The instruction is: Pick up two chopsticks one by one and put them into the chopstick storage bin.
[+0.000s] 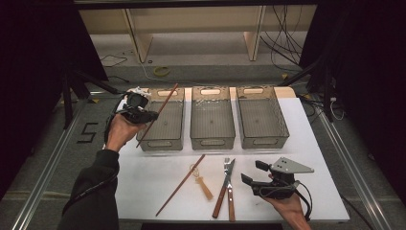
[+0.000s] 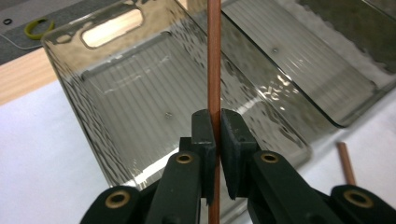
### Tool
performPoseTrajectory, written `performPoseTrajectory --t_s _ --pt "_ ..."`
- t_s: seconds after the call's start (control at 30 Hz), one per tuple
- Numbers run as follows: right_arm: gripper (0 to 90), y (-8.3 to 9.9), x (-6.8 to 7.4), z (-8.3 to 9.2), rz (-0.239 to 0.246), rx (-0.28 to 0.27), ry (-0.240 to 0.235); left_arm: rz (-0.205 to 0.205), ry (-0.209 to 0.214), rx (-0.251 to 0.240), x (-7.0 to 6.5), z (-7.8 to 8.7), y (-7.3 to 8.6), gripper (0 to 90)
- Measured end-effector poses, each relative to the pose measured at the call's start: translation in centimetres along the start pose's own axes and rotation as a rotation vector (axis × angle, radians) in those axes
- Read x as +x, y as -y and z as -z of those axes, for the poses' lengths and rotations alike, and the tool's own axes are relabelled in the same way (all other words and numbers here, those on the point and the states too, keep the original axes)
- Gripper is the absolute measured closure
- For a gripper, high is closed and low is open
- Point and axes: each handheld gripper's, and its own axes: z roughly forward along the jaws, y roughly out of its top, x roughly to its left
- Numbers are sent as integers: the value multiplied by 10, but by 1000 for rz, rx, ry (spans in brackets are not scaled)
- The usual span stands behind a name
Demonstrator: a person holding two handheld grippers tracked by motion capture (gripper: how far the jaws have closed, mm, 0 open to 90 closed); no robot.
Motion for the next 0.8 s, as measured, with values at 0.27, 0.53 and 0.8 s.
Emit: performPoseTrajectory --t_s 0.27,0.53,0.8 --pt "265 0 -1 0 -1 0 -5 22 -17 -49 13 -8 -18 840" --pt "265 0 -1 0 -3 -4 -6 50 -42 -59 22 -23 -18 840" --pt "265 0 0 0 -1 -1 -8 78 -44 -59 28 -36 -6 840"
